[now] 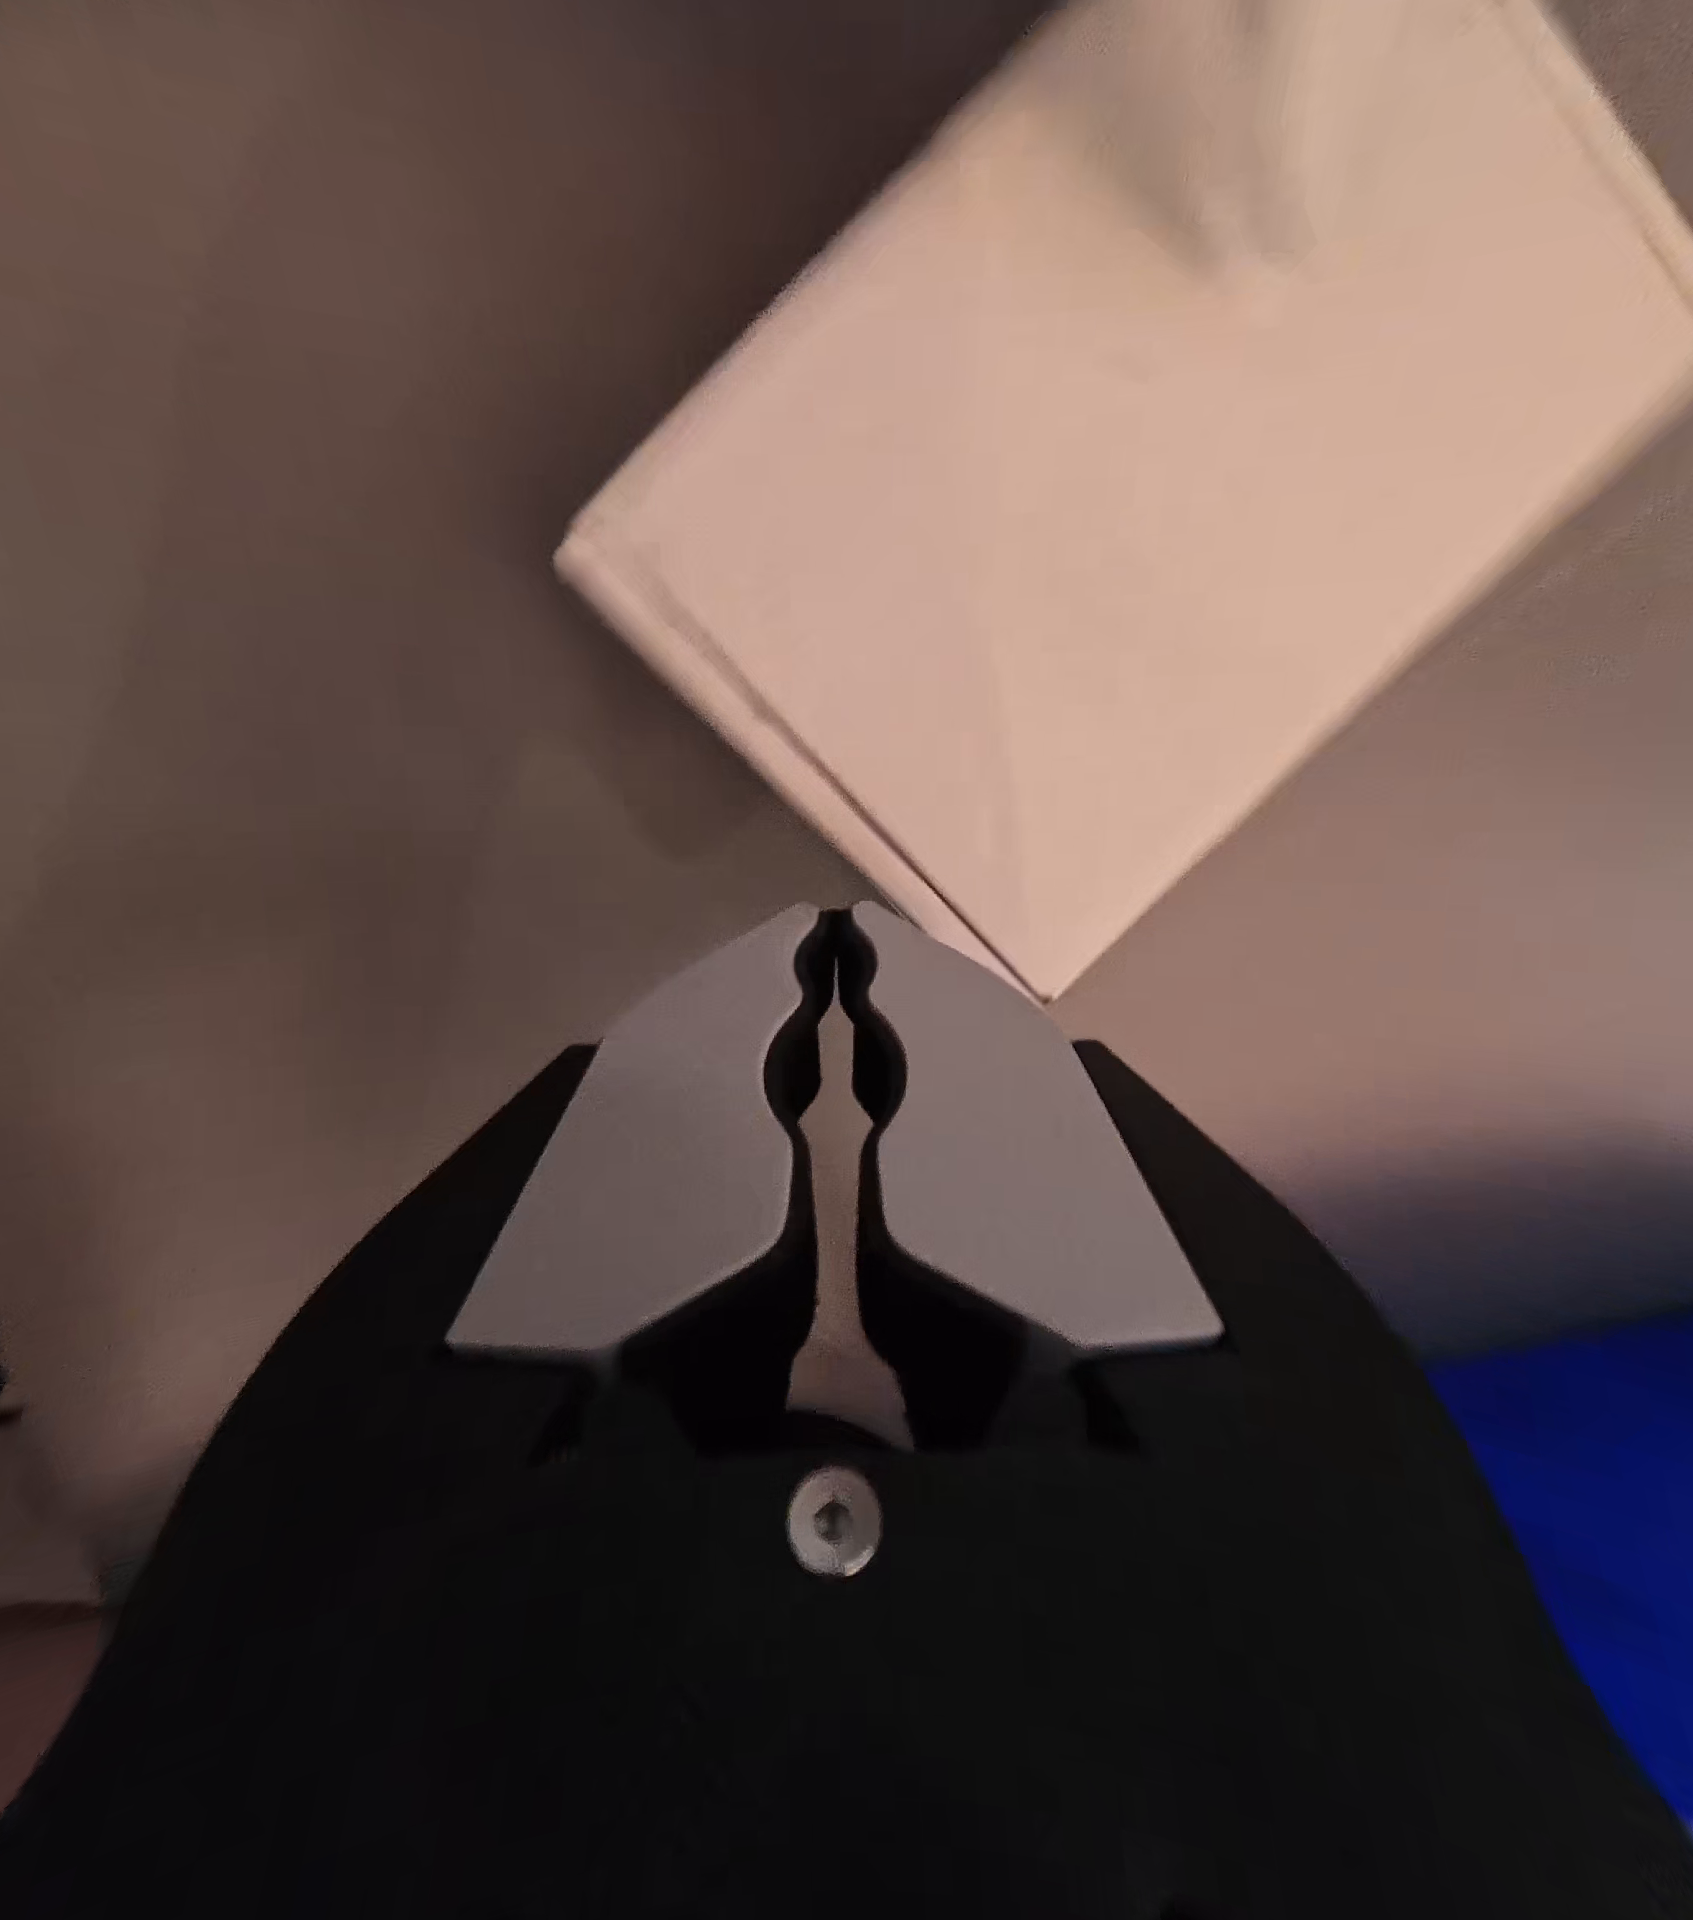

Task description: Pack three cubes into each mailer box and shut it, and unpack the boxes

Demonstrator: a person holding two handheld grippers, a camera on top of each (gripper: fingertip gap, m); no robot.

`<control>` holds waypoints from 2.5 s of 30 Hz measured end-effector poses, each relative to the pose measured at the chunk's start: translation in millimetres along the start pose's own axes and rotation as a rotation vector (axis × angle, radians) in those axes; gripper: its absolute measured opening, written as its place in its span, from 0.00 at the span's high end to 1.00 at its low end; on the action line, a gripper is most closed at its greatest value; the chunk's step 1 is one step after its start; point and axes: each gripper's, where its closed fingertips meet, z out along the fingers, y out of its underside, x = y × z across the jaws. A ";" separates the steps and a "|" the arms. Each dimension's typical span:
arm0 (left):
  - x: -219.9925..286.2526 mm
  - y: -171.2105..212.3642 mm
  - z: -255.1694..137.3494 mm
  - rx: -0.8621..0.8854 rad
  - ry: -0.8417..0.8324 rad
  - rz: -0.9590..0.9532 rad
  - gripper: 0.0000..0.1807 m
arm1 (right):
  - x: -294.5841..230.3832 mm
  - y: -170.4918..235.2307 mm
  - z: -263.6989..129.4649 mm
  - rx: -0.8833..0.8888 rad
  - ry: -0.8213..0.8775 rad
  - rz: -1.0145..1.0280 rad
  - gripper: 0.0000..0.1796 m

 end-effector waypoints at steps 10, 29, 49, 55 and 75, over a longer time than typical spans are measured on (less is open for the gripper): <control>14.4 26.7 -31.3 -0.014 -0.007 0.068 0.63 | 36.8 -6.2 -10.3 0.126 0.089 0.228 0.99; 33.1 -54.4 -122.6 0.682 -0.429 0.548 0.48 | 33.0 -87.8 3.4 0.211 -0.024 0.300 0.32; 50.5 -65.1 -210.5 1.151 -0.338 0.496 0.46 | 47.4 -65.1 51.2 -0.371 0.080 0.232 0.24; 58.1 -64.9 -214.9 1.164 -0.319 0.512 0.47 | 45.2 -58.8 53.8 -0.407 0.045 0.228 0.28; 58.1 -62.7 -192.4 1.072 -0.292 0.537 0.50 | 32.7 -51.1 44.2 -0.485 -0.009 0.215 0.29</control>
